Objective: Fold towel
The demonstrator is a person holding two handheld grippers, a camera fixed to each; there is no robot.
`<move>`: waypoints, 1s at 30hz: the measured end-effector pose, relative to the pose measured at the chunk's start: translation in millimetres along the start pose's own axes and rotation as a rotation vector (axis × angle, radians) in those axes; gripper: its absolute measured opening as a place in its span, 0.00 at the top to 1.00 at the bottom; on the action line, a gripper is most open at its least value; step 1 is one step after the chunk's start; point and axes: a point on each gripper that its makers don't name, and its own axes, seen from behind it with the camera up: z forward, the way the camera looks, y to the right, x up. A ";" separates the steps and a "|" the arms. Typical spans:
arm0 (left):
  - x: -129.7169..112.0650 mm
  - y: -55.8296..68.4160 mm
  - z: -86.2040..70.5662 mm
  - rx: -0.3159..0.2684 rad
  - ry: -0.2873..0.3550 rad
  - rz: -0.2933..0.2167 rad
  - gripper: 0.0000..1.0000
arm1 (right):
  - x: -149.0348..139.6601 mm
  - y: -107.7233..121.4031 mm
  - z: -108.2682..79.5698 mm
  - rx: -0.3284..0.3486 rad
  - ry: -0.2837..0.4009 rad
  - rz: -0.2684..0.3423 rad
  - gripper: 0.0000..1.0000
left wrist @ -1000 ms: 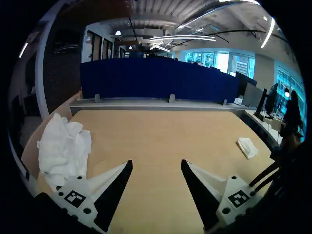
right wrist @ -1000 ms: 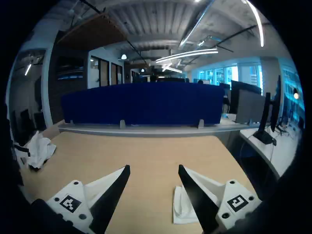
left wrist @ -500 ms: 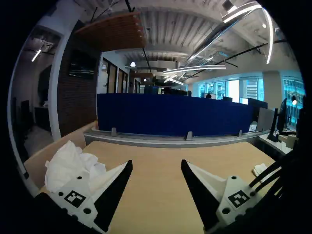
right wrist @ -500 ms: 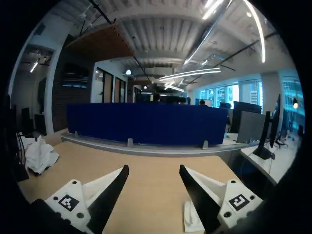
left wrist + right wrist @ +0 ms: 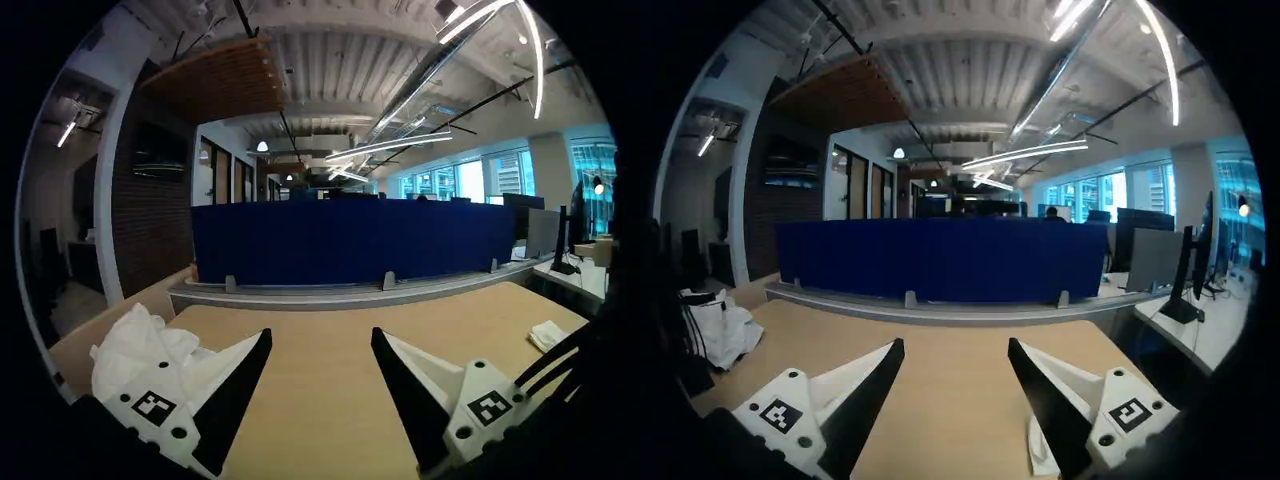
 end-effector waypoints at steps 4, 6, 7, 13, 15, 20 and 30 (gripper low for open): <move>-12.9 -0.7 4.3 -0.003 0.017 -0.006 0.08 | -4.0 -8.1 1.7 0.016 -0.010 0.003 0.00; -18.1 -2.9 5.3 0.002 0.030 -0.011 0.08 | -4.2 -10.4 2.6 0.019 -0.011 -0.004 0.00; -20.9 -4.4 5.6 0.006 0.038 -0.014 0.08 | -3.7 -11.5 3.4 0.020 -0.010 -0.011 0.00; -41.0 -7.5 6.3 0.018 0.064 -0.024 0.08 | -1.8 -12.6 9.7 0.020 -0.008 -0.054 0.00; -48.0 -9.1 7.1 0.022 0.070 -0.020 0.08 | -1.5 -12.9 12.3 0.017 -0.007 -0.062 0.00; -64.6 -17.2 8.9 0.041 0.090 0.002 0.08 | 0.3 -18.1 18.5 0.021 0.003 -0.063 0.00; -98.2 -34.6 14.7 0.069 0.115 -0.019 0.08 | -20.4 -32.0 27.9 0.038 0.002 -0.056 0.00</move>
